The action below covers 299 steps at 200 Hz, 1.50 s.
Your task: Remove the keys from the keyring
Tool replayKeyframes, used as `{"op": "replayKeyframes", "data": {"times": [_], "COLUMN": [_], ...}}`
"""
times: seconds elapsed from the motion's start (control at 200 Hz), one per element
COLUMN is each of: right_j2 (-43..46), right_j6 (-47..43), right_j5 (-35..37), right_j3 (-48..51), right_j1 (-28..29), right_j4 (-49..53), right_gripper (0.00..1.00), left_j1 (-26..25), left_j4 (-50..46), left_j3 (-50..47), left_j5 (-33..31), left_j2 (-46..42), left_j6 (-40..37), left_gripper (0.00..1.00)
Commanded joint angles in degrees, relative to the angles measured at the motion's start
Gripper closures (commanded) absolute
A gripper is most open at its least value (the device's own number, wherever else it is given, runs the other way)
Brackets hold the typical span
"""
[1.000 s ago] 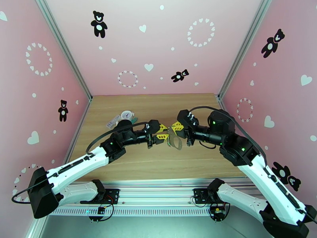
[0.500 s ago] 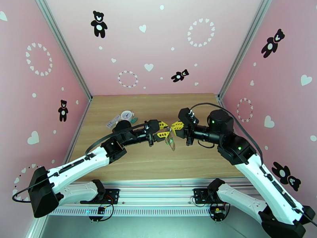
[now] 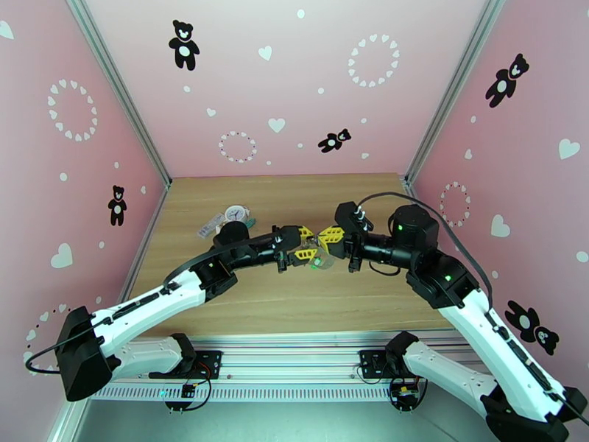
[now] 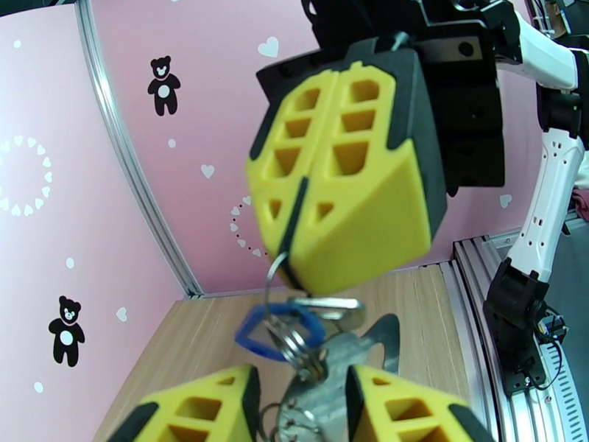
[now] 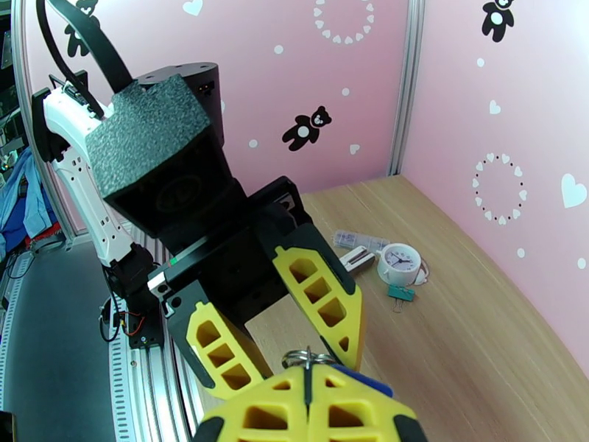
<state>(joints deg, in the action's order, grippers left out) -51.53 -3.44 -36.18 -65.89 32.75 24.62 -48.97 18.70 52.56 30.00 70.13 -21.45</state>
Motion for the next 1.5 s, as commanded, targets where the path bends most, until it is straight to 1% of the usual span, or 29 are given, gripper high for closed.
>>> {"op": "replayKeyframes", "data": {"times": [0.0, 0.285, 0.38, 0.49, 0.546, 0.626, 0.786, 0.981, 1.046, 1.191, 1.291, 1.381, 1.492], "right_j2": [1.0, 1.4, 1.3, 1.5, 1.5, 1.4, 1.5, 1.7, 1.8, 2.6, 2.9, 3.2, 3.7], "right_j6": [0.1, -0.3, -0.4, -0.8, -0.9, -1.5, -2.4, -3.3, -3.7, -4.3, -4.4, -4.6, -4.8], "right_j5": [-1.6, -1.1, -1.4, -2.9, -2.4, -1.7, -1.6, -1.7, -1.8, -1.5, -1.5, -1.6, -1.4], "right_j3": [0.4, 0.2, 0.4, 1.2, 1.2, 1.0, 1.0, 1.0, 0.8, 0.7, 0.6, 0.7, 0.8], "right_j1": [-0.3, -0.5, -0.5, -0.5, -0.5, -0.4, -0.4, -0.5, -0.5, -0.5, -0.5, -0.5, -0.5], "right_j4": [-2.4, -2.2, -2.1, -2.6, -2.3, -1.3, -0.7, -0.8, -0.5, -0.4, -0.3, -0.2, -0.2], "right_gripper": [1.00, 1.00, 1.00, 1.00, 1.00, 1.00, 1.00, 1.00, 1.00, 1.00, 1.00, 1.00, 1.00], "left_j1": [-0.4, -0.4, -0.4, -0.4, -0.4, -0.4, -0.4, -0.4, -0.4, -0.2, -0.1, -0.1, -0.1], "left_j4": [-0.9, 0.5, 1.1, 1.5, 1.8, 1.8, 2.4, 3.1, 3.4, 9.1, 9.9, 11.0, 16.4], "left_j3": [2.6, 2.2, 2.1, 2.2, 2.2, 2.5, 2.3, 2.2, 2.1, -0.4, -0.1, 0.0, -2.3], "left_j5": [2.5, 2.3, 2.2, 2.0, 2.1, 2.1, 2.3, 3.1, 3.3, 2.6, 2.1, 3.1, 3.1], "left_j2": [1.4, 2.6, 2.4, 2.3, 2.3, 2.3, 2.2, 2.2, 2.1, 1.1, 1.3, 1.5, 1.2], "left_j6": [-0.7, 0.6, 1.4, 2.2, 2.4, 2.7, 3.3, 5.0, 5.7, 9.8, 13.4, 16.5, 20.4], "left_gripper": [0.62, 0.71, 0.77, 0.78, 0.79, 0.84, 0.85, 0.88, 0.91, 0.95, 0.96, 0.98, 0.99]}}
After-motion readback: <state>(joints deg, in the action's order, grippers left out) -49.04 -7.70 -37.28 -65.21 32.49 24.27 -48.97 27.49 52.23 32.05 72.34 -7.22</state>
